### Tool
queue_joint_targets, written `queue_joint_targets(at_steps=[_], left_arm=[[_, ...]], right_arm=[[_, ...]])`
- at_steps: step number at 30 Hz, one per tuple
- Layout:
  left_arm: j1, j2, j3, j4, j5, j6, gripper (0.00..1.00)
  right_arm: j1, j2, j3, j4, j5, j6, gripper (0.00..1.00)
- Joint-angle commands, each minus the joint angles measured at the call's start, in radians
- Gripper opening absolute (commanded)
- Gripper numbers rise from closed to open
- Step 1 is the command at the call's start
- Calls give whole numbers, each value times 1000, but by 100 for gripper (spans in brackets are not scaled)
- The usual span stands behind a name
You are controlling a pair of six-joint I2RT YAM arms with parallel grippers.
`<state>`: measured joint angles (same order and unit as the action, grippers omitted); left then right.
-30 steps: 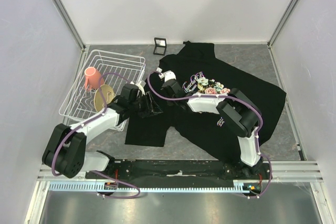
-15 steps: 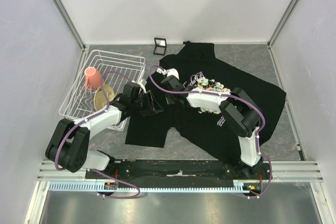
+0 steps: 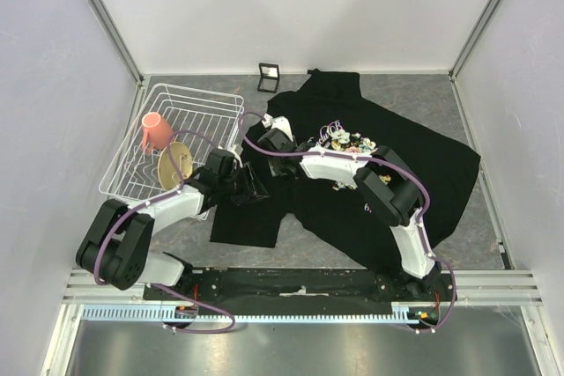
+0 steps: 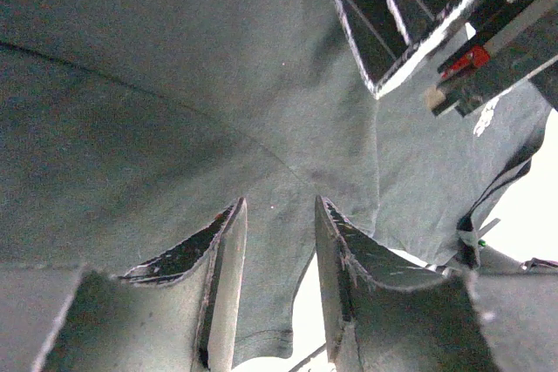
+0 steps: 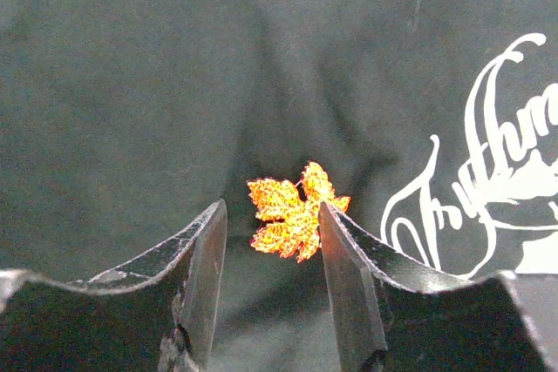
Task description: Remove the brooch from the garment
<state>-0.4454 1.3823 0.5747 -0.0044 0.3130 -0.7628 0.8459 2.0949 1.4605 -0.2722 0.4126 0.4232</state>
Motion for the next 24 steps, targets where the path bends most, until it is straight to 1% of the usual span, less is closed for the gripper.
queue_joint_targets(at_steps=[1,7,12,15,19,22,24], left_arm=[[-3,1,-29,78,-22,-23,43],[-1,7,-65,122,0,-30,43],[-3,1,-75,127,9,-29,43],[-1,-12,-81,127,9,-27,43],[-1,-29,-84,127,8,-29,43],[-1,-38,-75,121,8,-29,43],[-1,-42,-52,103,9,-27,43]], right_arm=[[2,42,54,-10,55,14,54],[2,66,61,-9,80,19,54],[2,71,40,-9,92,48,54],[2,70,18,-7,89,69,48],[2,53,-23,16,63,84,33],[2,34,-49,39,51,92,26],[2,22,-66,68,40,100,23]])
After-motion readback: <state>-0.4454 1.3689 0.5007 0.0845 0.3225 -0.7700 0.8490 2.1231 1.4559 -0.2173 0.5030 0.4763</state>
